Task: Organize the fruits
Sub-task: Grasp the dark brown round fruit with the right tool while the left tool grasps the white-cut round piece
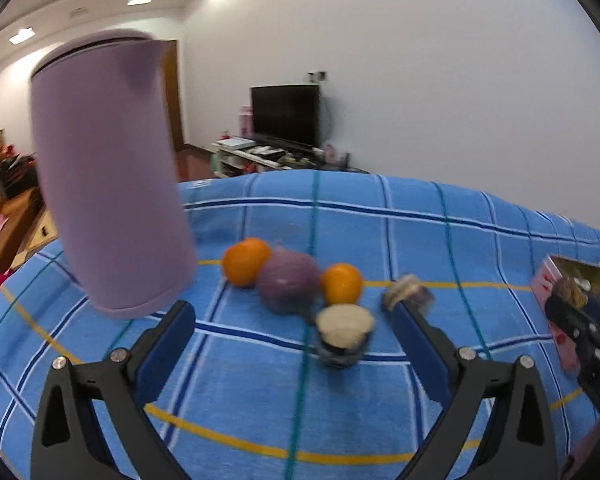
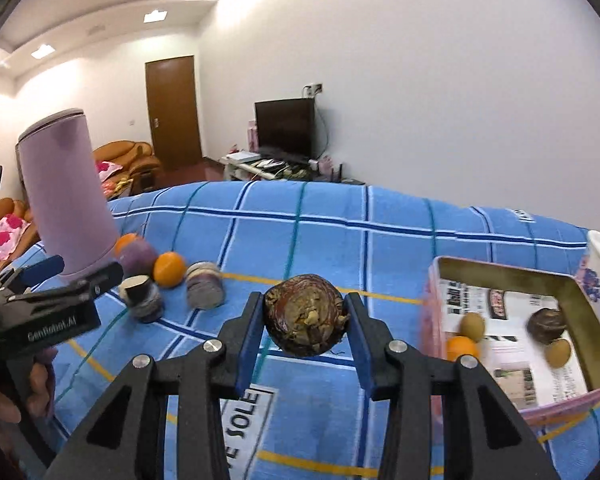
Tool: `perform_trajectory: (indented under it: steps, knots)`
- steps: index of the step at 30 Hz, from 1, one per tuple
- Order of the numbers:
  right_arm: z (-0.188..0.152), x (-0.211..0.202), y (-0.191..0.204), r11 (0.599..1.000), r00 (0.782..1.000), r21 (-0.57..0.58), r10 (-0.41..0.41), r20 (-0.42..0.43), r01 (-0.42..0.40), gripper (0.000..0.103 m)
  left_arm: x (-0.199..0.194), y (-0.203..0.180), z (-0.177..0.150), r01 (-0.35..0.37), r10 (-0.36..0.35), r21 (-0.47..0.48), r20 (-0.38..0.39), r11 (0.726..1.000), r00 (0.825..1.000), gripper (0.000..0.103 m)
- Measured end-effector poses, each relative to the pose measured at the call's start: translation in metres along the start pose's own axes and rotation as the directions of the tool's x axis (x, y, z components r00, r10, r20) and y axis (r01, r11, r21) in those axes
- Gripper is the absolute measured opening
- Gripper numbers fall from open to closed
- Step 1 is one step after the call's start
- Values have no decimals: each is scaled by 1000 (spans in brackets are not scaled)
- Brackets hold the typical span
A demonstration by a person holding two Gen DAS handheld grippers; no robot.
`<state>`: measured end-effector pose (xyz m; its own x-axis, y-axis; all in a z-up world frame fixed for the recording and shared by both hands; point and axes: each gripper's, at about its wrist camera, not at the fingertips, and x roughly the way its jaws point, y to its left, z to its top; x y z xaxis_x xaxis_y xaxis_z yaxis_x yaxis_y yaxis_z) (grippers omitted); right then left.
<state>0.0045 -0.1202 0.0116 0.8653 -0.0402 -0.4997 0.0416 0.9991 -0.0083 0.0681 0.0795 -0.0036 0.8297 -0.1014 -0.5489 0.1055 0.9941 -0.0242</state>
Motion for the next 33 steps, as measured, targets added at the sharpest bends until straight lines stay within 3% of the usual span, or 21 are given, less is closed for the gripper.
perform_trajectory:
  steps: [2, 4, 8, 12, 14, 19, 27, 33]
  knots:
    - [2, -1, 1, 1000, 1000, -6, 6, 2, -6, 42, 3, -5, 1, -3, 4, 10, -17, 1000, 1000, 98]
    - [2, -2, 2, 1000, 1000, -9, 16, 2, -16, 42, 12, -11, 1, -11, 12, 20, -78, 1000, 997, 89]
    - [2, -1, -1, 999, 999, 5, 45, -8, -45, 42, 37, -26, 3, -25, 35, 51, -210, 998, 977, 77]
    - [-2, -1, -8, 997, 998, 38, 66, -26, -65, 43, 51, -34, 6, -90, 108, 91, -220, 992, 969, 72]
    - [-2, 1, -9, 996, 997, 44, 73, -30, -72, 43, 56, -35, 4, -85, 101, 79, -230, 993, 968, 69]
    - [-2, 1, -8, 996, 997, 42, 77, -31, -76, 43, 68, -34, 1, -21, 30, 35, -297, 999, 954, 48]
    - [-2, 0, -2, 997, 997, 18, 69, -18, -69, 43, 61, -27, 3, 6, -10, -15, -264, 1000, 965, 45]
    - [-3, -5, -3, 998, 999, 22, 51, 17, -51, 43, 32, -31, 5, -42, 43, 9, -122, 999, 992, 45]
